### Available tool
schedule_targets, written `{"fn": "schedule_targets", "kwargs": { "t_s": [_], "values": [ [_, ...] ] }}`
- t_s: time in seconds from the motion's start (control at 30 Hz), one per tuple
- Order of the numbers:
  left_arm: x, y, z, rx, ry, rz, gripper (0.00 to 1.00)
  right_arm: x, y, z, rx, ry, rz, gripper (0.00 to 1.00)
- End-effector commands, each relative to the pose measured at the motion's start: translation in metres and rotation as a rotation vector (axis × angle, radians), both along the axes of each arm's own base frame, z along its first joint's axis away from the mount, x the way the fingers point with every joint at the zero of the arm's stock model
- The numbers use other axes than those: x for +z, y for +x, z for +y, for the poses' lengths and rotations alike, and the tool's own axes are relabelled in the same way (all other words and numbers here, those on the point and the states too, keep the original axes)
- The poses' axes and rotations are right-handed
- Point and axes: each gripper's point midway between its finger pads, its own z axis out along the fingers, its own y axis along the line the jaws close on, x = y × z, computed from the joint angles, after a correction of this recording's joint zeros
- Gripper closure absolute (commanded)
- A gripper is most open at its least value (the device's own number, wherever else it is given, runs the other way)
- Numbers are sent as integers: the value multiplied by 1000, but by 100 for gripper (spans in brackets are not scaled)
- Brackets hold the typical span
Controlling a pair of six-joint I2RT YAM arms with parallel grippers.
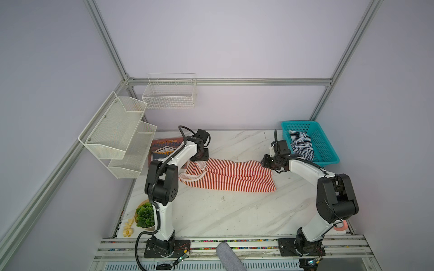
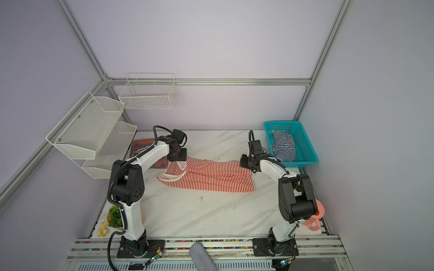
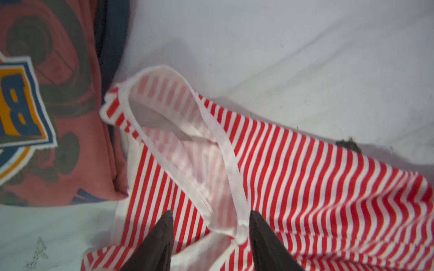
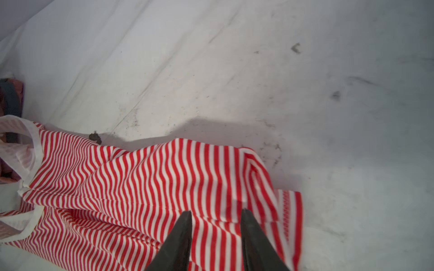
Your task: Fold and stack the tank tops
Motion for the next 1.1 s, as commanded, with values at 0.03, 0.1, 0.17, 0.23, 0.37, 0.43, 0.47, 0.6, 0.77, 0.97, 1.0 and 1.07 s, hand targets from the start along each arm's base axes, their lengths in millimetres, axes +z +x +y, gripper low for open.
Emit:
{"fn": "schedule_targets", "kwargs": {
  "t_s": [0.03,0.1,0.17,0.23,0.37,0.43,0.47,0.6,0.77,0.97,1.0,1.07],
  "values": [
    [35,45,32,52,98,-56,45,-8,5,34,44,5,7,62],
    [34,58,39,63,120,-54,44,-12,6,43,56,9,13,62],
    [32,67,42,60,141,-57,41,-15,6,50,66,14,16,62],
    [28,74,47,61,165,-60,39,-17,7,54,73,16,20,62],
    [17,79,52,69,164,-46,35,-22,8,59,83,11,30,62],
    [10,79,53,68,157,-32,31,-25,8,59,86,9,36,62],
    [7,78,52,66,157,-23,30,-27,7,60,88,7,41,62],
    [-7,72,57,70,167,14,30,-36,4,59,86,3,58,62],
    [-13,65,65,92,182,33,53,-45,-2,56,80,-4,78,62],
    [-16,58,69,90,186,50,74,-62,-13,50,72,-21,115,62],
    [-17,57,69,88,185,55,76,-66,-15,49,71,-24,124,62],
    [-19,54,70,88,188,64,81,-70,-19,47,69,-29,134,62]
  ]
}}
